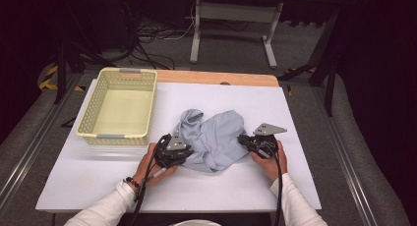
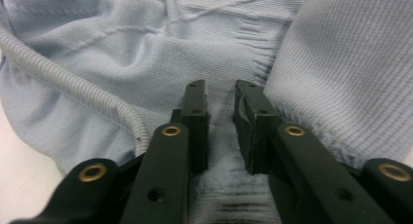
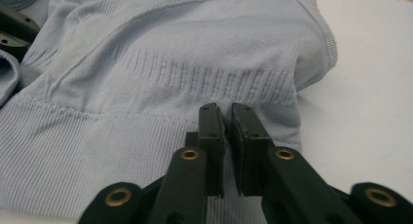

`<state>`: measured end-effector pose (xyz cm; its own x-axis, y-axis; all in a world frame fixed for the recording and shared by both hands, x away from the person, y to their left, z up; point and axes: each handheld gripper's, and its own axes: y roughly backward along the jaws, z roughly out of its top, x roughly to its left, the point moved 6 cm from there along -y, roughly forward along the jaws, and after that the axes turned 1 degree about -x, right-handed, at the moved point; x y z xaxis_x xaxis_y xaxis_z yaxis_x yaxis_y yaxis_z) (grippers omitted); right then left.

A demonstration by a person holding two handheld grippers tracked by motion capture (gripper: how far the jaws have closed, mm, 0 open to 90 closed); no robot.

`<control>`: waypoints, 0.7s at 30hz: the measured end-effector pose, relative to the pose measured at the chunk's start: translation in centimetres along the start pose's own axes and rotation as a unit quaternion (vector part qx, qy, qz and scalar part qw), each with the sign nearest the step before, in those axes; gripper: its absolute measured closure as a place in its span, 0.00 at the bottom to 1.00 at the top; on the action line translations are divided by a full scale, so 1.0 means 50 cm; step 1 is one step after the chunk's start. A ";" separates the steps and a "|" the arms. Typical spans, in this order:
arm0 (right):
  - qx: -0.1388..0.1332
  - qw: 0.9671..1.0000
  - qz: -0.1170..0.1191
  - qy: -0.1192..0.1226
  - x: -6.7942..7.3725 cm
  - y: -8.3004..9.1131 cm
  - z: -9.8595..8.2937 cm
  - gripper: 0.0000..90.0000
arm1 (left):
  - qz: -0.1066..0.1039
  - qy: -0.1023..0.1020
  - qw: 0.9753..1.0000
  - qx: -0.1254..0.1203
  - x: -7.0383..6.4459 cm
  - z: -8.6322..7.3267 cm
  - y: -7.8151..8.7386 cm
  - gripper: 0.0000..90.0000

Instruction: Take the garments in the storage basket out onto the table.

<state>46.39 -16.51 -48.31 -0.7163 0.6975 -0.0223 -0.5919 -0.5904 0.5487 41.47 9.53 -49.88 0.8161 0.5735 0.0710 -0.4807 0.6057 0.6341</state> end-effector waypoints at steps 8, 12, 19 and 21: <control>-0.026 0.999 -0.041 -0.012 -0.028 -0.011 0.022 0.39 | -0.013 0.003 1.000 0.004 0.003 0.001 -0.002 0.90; -0.017 1.000 -0.020 -0.007 -0.036 -0.041 0.036 0.32 | -0.014 0.002 1.000 0.010 0.003 0.002 -0.003 0.93; -0.005 0.999 0.017 -0.031 -0.042 -0.070 0.047 0.67 | -0.013 -0.005 1.000 0.010 0.005 0.004 -0.004 0.97; -0.003 1.000 0.018 -0.026 -0.038 -0.063 0.048 0.83 | -0.011 -0.010 1.000 0.011 0.004 0.005 -0.003 0.97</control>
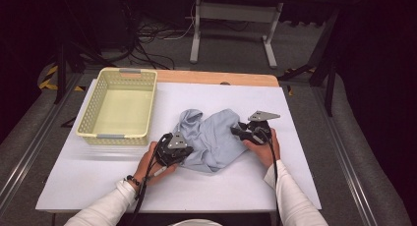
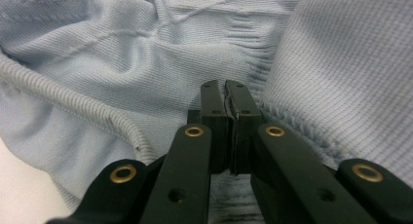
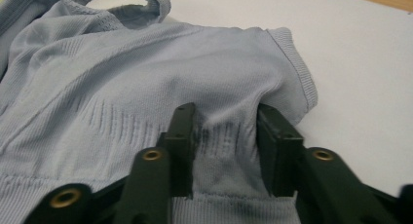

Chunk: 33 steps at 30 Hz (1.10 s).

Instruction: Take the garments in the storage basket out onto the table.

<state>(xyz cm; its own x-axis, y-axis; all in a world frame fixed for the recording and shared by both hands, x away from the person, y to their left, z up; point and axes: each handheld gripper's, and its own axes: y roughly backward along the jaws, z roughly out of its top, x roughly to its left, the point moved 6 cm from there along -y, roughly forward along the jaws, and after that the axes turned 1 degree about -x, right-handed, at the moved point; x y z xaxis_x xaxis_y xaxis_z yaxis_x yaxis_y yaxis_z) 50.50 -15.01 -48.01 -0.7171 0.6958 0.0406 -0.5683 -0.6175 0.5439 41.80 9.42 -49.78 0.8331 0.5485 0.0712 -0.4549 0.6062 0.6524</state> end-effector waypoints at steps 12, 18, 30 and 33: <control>-0.032 0.998 -0.043 0.025 0.021 0.105 -0.003 0.97 | 0.033 -0.015 0.998 -0.043 0.006 0.025 0.045 0.99; -0.051 0.996 -0.069 0.028 0.055 0.177 -0.006 0.97 | 0.052 -0.020 0.996 -0.069 0.012 0.041 0.074 0.99; -0.027 0.997 -0.069 0.022 0.103 0.224 -0.068 0.93 | 0.071 -0.018 0.993 -0.093 0.015 0.055 0.112 0.99; -0.030 0.996 -0.077 0.025 0.095 0.224 -0.070 0.85 | 0.051 -0.028 0.993 -0.100 -0.012 0.061 0.113 0.91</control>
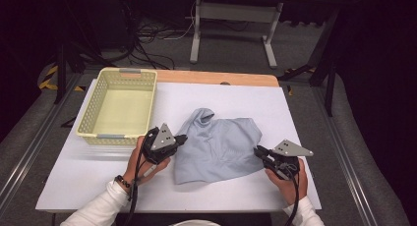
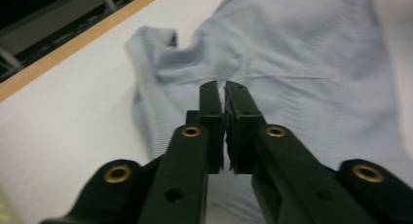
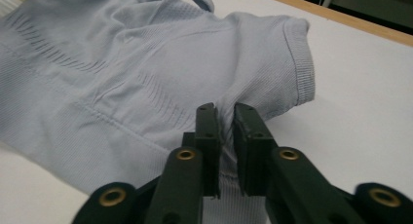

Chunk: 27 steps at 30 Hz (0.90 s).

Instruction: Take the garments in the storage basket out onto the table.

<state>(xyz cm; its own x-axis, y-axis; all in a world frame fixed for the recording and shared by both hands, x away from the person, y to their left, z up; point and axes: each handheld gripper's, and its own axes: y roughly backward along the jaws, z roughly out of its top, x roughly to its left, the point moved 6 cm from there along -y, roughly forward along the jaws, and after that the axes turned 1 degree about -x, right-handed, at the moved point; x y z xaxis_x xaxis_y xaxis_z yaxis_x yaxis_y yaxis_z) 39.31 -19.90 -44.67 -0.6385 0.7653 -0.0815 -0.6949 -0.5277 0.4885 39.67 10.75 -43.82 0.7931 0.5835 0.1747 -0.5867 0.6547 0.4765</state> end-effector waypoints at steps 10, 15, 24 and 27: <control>-0.033 0.998 -0.049 -0.001 -0.044 -0.015 0.012 0.51 | -0.090 -0.022 0.995 0.035 -0.133 -0.017 -0.034 0.45; -0.043 0.998 -0.045 -0.009 -0.064 -0.040 0.030 0.42 | -0.094 -0.019 0.993 0.068 -0.140 -0.051 -0.048 0.35; 0.034 0.998 0.015 -0.049 -0.100 -0.143 -0.001 0.37 | -0.093 0.015 0.990 0.102 -0.107 -0.097 -0.054 0.55; 0.058 0.996 0.034 -0.057 -0.101 -0.160 -0.016 0.43 | -0.088 0.010 0.991 0.103 -0.098 -0.097 -0.054 0.67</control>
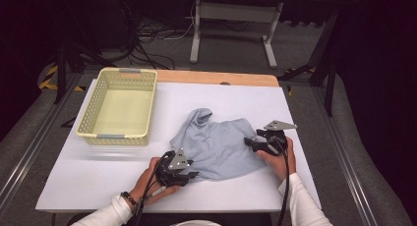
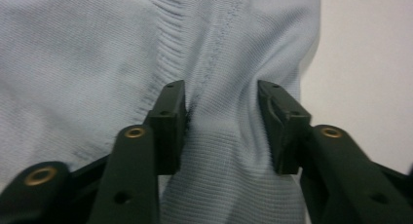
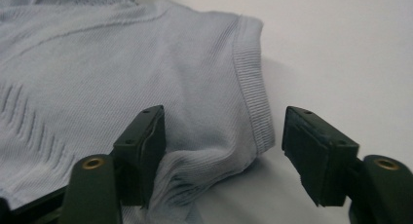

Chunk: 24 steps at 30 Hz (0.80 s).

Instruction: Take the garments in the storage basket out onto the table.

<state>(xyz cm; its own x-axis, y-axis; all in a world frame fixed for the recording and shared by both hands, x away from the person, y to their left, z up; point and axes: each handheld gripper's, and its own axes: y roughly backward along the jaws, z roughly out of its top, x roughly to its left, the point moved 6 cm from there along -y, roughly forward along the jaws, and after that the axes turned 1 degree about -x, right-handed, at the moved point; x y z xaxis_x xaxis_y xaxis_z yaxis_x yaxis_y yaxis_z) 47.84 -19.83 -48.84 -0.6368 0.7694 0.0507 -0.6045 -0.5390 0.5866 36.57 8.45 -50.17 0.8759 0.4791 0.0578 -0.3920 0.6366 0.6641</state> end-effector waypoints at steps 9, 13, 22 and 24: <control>-0.008 0.999 0.014 0.039 0.024 0.038 0.005 0.98 | 0.007 -0.026 1.000 0.008 0.023 0.000 0.028 0.91; -0.013 0.997 0.028 0.064 0.054 0.073 0.007 0.99 | 0.030 -0.011 0.999 -0.016 0.041 0.003 0.074 0.92; -0.003 0.994 0.058 0.091 0.169 0.123 -0.026 1.00 | 0.058 0.027 0.997 -0.038 0.068 -0.027 0.138 0.92; -0.002 0.993 0.070 0.099 0.190 0.129 -0.031 1.00 | 0.061 0.028 0.997 -0.034 0.071 -0.037 0.146 0.92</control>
<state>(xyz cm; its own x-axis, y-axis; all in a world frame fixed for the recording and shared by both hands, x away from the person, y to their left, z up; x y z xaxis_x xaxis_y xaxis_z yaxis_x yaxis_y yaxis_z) 37.15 -16.54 -45.83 -0.7962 0.6044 -0.0283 -0.5046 -0.6376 0.5821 36.31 15.91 -46.51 0.8039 0.5875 0.0922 -0.5148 0.6099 0.6025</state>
